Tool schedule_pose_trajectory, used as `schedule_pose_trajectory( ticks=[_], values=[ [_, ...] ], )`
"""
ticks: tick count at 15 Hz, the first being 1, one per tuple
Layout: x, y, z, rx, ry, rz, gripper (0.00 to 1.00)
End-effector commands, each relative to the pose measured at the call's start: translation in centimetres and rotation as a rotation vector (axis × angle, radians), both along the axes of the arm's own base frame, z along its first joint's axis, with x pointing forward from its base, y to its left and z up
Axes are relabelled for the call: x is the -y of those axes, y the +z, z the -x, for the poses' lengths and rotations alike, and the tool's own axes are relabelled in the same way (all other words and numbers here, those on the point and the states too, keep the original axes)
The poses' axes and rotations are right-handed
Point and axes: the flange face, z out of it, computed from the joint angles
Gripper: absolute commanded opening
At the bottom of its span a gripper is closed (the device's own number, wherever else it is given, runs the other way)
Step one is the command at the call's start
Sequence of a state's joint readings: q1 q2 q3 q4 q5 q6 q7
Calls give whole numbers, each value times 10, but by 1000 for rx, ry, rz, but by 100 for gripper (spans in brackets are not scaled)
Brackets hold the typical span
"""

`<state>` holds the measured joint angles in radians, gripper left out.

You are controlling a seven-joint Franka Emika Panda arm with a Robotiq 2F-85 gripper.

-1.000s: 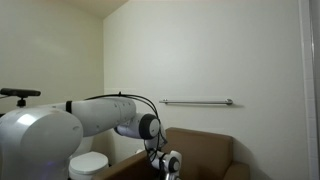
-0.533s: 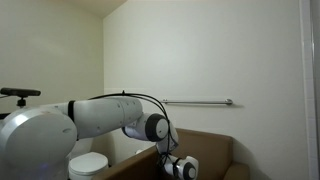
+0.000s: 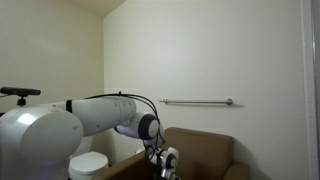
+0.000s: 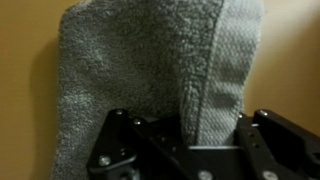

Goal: Wipe the couch with the cloth

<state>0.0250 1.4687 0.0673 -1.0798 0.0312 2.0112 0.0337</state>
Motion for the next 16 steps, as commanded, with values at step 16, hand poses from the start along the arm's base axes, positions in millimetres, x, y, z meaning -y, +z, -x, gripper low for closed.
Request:
schedule_pose_trajectory(
  ticks=[16],
  values=[
    [57, -21, 30, -118, -18, 50, 4]
  ],
)
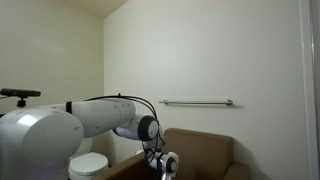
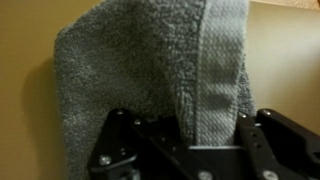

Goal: Wipe the couch with the cloth

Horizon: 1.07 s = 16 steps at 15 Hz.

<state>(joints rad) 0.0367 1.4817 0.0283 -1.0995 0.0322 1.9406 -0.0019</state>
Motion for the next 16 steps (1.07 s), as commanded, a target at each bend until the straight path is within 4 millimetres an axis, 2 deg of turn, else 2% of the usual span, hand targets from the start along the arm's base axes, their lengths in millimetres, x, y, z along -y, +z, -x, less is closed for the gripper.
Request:
schedule_pose_trajectory(
  ticks=[1, 4, 7, 11, 16],
  values=[
    [56, -4, 5, -14, -80, 40, 4],
    [75, -2, 3, -6, -122, 52, 4],
    [64, 0, 0, -5, -115, 37, 4],
    [18, 5, -9, 24, -57, -12, 4],
    [-53, 22, -33, 147, 43, -80, 4]
  ],
)
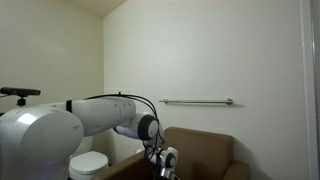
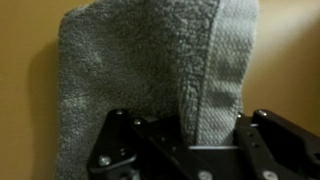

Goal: Wipe the couch with the cloth

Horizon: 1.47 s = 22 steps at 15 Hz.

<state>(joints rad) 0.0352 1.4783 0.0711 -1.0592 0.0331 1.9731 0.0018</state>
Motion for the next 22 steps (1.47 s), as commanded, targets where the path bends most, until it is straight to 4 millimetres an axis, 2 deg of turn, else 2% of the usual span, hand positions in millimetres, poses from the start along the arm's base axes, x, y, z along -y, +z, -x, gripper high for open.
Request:
schedule_pose_trajectory(
  ticks=[1, 3, 5, 6, 8, 10, 18, 20, 22],
  values=[
    [-44, 11, -14, 110, 71, -37, 4],
    [-60, 16, -17, 164, 105, -29, 4],
    [-64, 13, -16, 175, 128, -18, 4],
    [-63, 9, -16, 162, 135, -10, 4],
    [-46, 4, -11, 126, 133, 18, 4],
    [-20, -2, -5, 86, 113, 52, 4],
    [117, -12, 15, -37, -42, 164, 4],
    [139, -14, 22, -58, -81, 162, 4],
    [143, -15, 24, -63, -94, 148, 4]
  ],
)
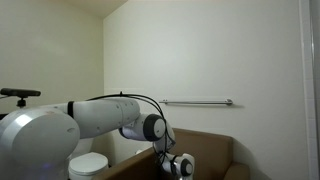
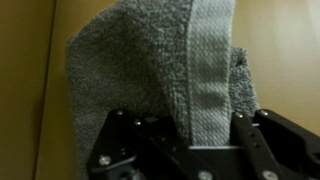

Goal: Wipe the couch with the cloth

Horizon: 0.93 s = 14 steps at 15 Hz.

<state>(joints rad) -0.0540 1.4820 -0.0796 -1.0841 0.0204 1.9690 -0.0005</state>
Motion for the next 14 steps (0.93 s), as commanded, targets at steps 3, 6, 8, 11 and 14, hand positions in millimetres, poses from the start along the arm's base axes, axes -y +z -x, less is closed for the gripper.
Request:
schedule_pose_trajectory(
  ticks=[3, 6, 8, 11, 14],
  values=[
    [-20, -3, 1, 4, 22, -66, 4],
    [-72, 4, -14, 55, 76, -141, 4],
    [-114, 11, -23, 90, 125, -182, 4],
    [-179, 19, -27, 121, 223, -227, 4],
    [-217, 18, -17, 104, 283, -234, 4]
  ],
)
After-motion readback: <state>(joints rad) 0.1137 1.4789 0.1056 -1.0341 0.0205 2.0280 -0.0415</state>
